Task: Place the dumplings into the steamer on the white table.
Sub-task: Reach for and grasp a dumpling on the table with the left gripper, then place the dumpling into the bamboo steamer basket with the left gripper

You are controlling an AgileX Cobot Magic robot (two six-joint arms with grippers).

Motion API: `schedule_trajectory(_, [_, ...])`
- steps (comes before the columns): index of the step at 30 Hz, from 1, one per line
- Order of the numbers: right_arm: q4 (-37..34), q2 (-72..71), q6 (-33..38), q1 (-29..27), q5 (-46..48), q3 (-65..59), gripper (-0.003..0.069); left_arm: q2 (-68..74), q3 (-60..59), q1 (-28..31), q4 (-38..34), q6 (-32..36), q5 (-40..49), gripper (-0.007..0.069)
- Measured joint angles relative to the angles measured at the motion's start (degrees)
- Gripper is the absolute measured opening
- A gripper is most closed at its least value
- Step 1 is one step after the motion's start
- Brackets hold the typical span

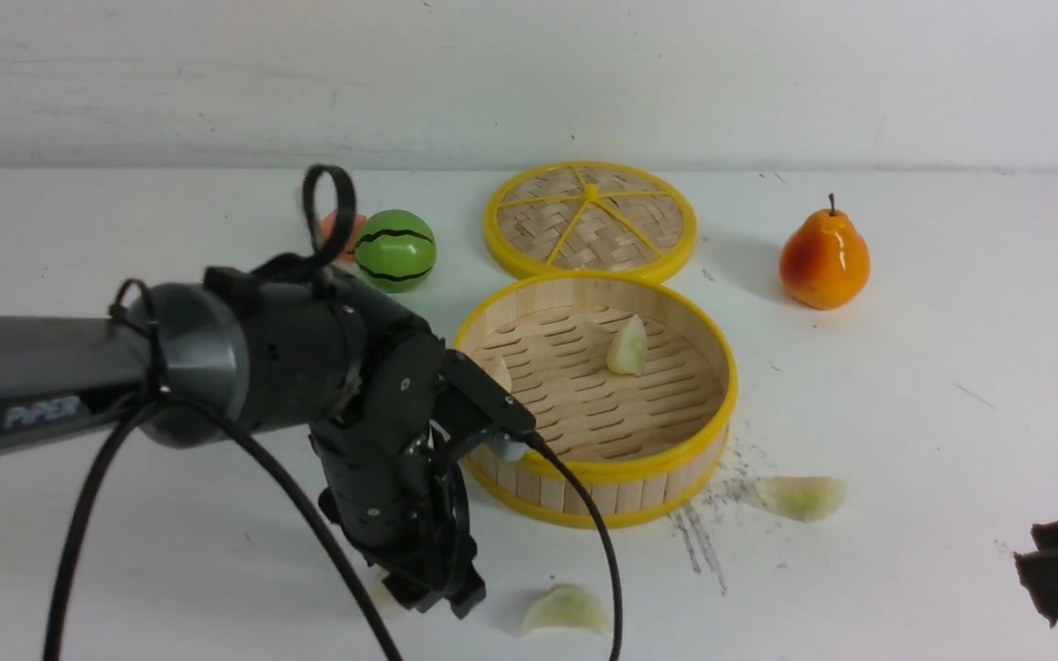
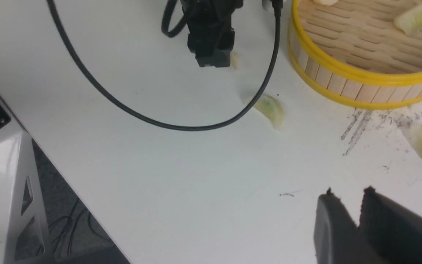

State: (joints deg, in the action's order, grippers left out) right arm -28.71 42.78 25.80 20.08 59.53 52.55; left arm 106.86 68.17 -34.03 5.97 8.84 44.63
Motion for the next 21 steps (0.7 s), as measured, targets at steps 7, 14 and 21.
schedule_trajectory(7, [0.0, 0.0, 0.0, 0.0, 0.1, 0.0, 0.0121, 1.9, 0.6, 0.0, -0.7, -2.1, 0.6, 0.0233])
schedule_trajectory(14, [0.0, 0.0, 0.0, 0.0, -0.2, 0.0, 0.0125, 1.1, 10.6, 0.0, -1.7, -11.0, 8.7, 0.0185])
schedule_trajectory(21, [0.0, 0.0, 0.0, 0.0, -0.9, 0.0, 0.0127, 3.0, 32.4, 0.0, -4.0, -24.2, 8.6, 0.0185])
